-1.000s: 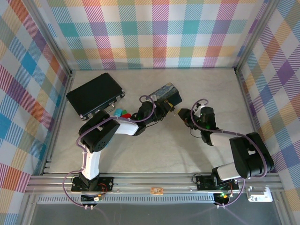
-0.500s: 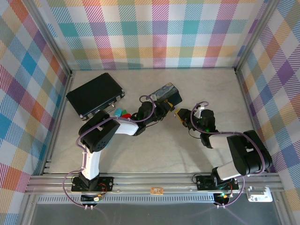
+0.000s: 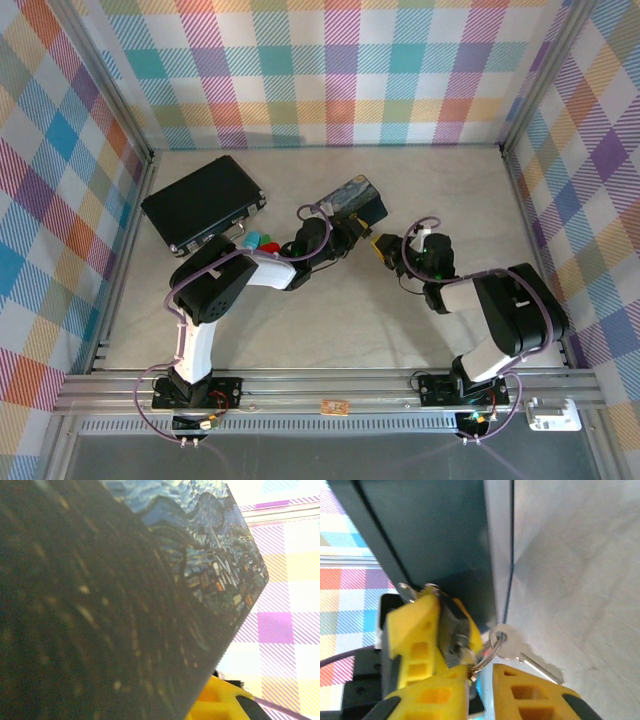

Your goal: Unlock a padlock with a key

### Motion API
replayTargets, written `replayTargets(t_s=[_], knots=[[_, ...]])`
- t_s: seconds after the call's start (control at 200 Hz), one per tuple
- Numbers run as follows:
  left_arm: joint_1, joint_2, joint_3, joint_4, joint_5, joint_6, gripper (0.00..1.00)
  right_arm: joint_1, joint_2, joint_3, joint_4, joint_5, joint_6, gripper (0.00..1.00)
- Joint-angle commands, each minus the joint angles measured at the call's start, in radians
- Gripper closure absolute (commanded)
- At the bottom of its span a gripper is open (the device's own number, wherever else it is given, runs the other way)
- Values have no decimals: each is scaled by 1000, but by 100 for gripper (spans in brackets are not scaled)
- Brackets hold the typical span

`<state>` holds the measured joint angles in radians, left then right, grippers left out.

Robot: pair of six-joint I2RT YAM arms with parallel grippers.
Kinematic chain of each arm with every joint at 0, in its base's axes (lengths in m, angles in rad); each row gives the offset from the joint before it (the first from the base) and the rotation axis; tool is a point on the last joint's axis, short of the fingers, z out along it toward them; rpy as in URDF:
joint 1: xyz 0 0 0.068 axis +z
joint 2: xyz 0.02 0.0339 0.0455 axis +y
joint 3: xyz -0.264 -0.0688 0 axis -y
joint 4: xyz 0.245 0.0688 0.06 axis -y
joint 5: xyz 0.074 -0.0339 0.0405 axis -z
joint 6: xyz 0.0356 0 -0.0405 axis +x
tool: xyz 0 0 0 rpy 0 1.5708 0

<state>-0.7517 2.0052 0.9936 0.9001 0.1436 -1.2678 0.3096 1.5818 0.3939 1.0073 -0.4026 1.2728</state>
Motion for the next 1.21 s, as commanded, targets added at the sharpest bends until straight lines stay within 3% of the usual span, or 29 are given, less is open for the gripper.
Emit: replayTargets(t_s=[0.0, 0.525, 0.72, 0.905, 1.04, 1.2], knots=[[-27, -9, -5, 114, 26, -27, 100, 8, 36, 38, 90, -11, 13, 86], [-35, -3, -27, 160, 65, -41, 100, 6, 76, 56, 110, -19, 22, 84], [-35, -20, -47, 146, 83, -18, 100, 5, 116, 54, 192, -15, 84, 100], [-40, -27, -46, 124, 121, 40, 100, 6, 117, 42, 224, -7, 146, 100], [-42, 1, -53, 217, 188, 82, 100, 4, 106, 47, 235, -22, 238, 100], [-42, 44, -88, 313, 224, 164, 100, -4, 115, 46, 304, -35, 492, 100]])
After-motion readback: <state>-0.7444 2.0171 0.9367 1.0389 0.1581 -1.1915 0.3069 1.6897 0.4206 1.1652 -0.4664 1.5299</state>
